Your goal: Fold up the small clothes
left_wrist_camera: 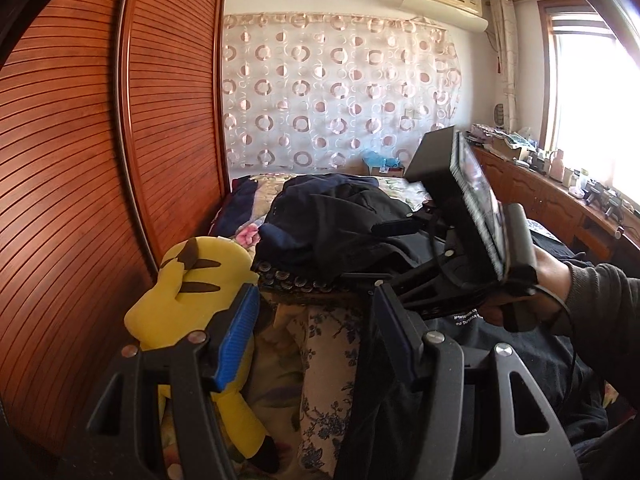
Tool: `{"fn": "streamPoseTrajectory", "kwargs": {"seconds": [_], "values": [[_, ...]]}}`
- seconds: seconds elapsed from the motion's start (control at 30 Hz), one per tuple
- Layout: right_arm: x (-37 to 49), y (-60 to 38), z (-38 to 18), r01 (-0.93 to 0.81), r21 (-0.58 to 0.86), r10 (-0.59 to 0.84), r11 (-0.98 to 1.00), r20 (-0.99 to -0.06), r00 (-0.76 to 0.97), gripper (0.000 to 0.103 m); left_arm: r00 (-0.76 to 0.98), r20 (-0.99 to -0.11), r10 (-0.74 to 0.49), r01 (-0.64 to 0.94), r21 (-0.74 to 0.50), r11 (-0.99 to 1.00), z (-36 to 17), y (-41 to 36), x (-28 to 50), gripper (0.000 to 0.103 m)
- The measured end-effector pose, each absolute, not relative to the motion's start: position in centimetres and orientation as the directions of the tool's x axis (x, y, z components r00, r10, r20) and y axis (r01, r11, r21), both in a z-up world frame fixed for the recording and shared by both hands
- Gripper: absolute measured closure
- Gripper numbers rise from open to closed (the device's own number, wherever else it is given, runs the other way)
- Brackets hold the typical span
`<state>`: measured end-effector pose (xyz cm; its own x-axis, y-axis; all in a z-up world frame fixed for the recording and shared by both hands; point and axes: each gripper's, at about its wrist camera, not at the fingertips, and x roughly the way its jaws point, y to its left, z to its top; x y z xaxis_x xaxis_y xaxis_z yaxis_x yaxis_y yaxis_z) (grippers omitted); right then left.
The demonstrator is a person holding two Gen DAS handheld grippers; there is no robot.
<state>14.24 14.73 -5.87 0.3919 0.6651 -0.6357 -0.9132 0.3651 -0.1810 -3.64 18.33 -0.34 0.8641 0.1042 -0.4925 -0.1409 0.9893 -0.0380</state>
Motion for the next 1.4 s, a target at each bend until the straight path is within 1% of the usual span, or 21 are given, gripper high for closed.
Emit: {"fn": "streamPoseTrajectory", "kwargs": {"seconds": [0.03,0.07,0.1,0.13,0.17,0.2,0.27,0.47,0.5,0.57,0.63,0.7,0.73,0.77,0.8,0.83,1.13,1.23,1.3,1.37,1.4], "values": [[14.2,15.2,-6.4,-0.907,-0.219,0.644,0.359,-0.646,0.410,0.024,0.864,-0.493,0.104,-0.141,-0.040,0.989,-0.4,18.4,-3.7,0.044],[14.1,15.2,-6.7,-0.906,-0.232,0.637,0.355,-0.649,0.416,0.031,0.863,-0.494,0.106,-0.143,-0.039,0.989,-0.5,18.4,-3.7,0.044],[14.5,15.4,-7.0,-0.901,-0.251,0.625,0.355,-0.652,0.428,0.041,0.862,-0.496,0.108,-0.145,-0.037,0.989,-0.6,18.4,-3.7,0.044],[14.6,15.3,-7.1,-0.889,-0.278,0.612,0.364,-0.648,0.453,0.066,0.861,-0.498,0.107,-0.145,-0.038,0.989,-0.6,18.4,-3.6,0.044],[14.9,15.4,-7.1,-0.881,-0.289,0.605,0.374,-0.644,0.468,0.080,0.859,-0.500,0.106,-0.145,-0.040,0.989,-0.7,18.4,-3.6,0.044],[15.3,15.1,-6.8,-0.883,-0.273,0.611,0.382,-0.642,0.463,0.084,0.859,-0.501,0.104,-0.143,-0.041,0.989,-0.8,18.4,-3.5,0.044],[15.9,14.3,-6.1,-0.891,-0.233,0.638,0.389,-0.629,0.443,0.097,0.859,-0.502,0.100,-0.139,-0.042,0.989,-0.8,18.2,-3.4,0.044],[17.9,11.5,-2.8,-0.878,-0.106,0.716,0.467,-0.537,0.446,0.098,0.858,-0.507,0.084,-0.122,-0.041,0.992,-0.9,17.8,-2.9,0.044],[18.2,10.8,-2.2,-0.853,-0.122,0.710,0.508,-0.501,0.495,0.098,0.858,-0.506,0.081,-0.116,-0.038,0.993,-0.9,17.6,-2.9,0.044],[19.0,9.6,-1.7,-0.818,-0.130,0.690,0.561,-0.473,0.548,0.098,0.861,-0.503,0.074,-0.106,-0.034,0.994,-0.8,17.3,-2.8,0.044],[20.2,8.5,-1.5,-0.757,-0.154,0.630,0.635,-0.464,0.623,0.098,0.861,-0.505,0.065,-0.096,-0.035,0.995,-0.9,16.9,-2.7,0.044],[21.8,7.1,-1.7,-0.704,-0.136,0.575,0.697,-0.480,0.662,0.098,0.859,-0.508,0.059,-0.088,-0.033,0.996,-0.9,16.5,-2.4,0.044],[22.9,6.4,-2.0,-0.686,-0.116,0.551,0.718,-0.508,0.662,0.092,0.859,-0.509,0.055,-0.082,-0.031,0.996,-1.0,16.3,-2.2,0.044],[23.7,5.9,-2.3,-0.678,-0.107,0.535,0.727,-0.532,0.656,0.073,0.858,-0.511,0.050,-0.076,-0.030,0.997,-1.0,16.0,-2.0,0.044],[24.4,5.4,-2.7,-0.670,-0.095,0.516,0.736,-0.562,0.646,0.062,0.857,-0.513,0.047,-0.073,-0.030,0.997,-1.1,15.9,-1.8,0.044],[24.7,4.8,-2.9,-0.667,-0.088,0.514,0.740,-0.566,0.645,0.049,0.857,-0.514,0.042,-0.067,-0.031,0.997,-1.1,15.5,-1.5,0.044],[23.4,-1.6,-3.2,-0.679,-0.032,0.548,0.733,-0.564,0.618,0.049,0.838,-0.545,-0.018,-0.010,-0.049,0.999,-2.6,13.1,2.3,0.044],[23.3,-2.3,-3.6,-0.696,-0.024,0.562,0.718,-0.570,0.599,0.049,0.831,-0.556,-0.022,-0.007,-0.050,0.999,-3.2,12.5,3.5,0.044],[23.5,-1.8,-4.2,-0.726,0.019,0.598,0.688,-0.583,0.551,0.049,0.826,-0.563,-0.031,-0.002,-0.058,0.998,-3.7,12.2,4.2,0.044],[24.0,-0.8,-4.9,-0.750,0.062,0.631,0.659,-0.588,0.506,0.055,0.822,-0.569,-0.037,0.001,-0.063,0.998,-4.1,11.9,4.7,0.044],[24.2,-0.3,-5.2,-0.755,0.079,0.642,0.651,-0.589,0.491,0.055,0.819,-0.573,-0.038,0.002,-0.064,0.998,-4.3,11.8,4.9,0.044]]}}
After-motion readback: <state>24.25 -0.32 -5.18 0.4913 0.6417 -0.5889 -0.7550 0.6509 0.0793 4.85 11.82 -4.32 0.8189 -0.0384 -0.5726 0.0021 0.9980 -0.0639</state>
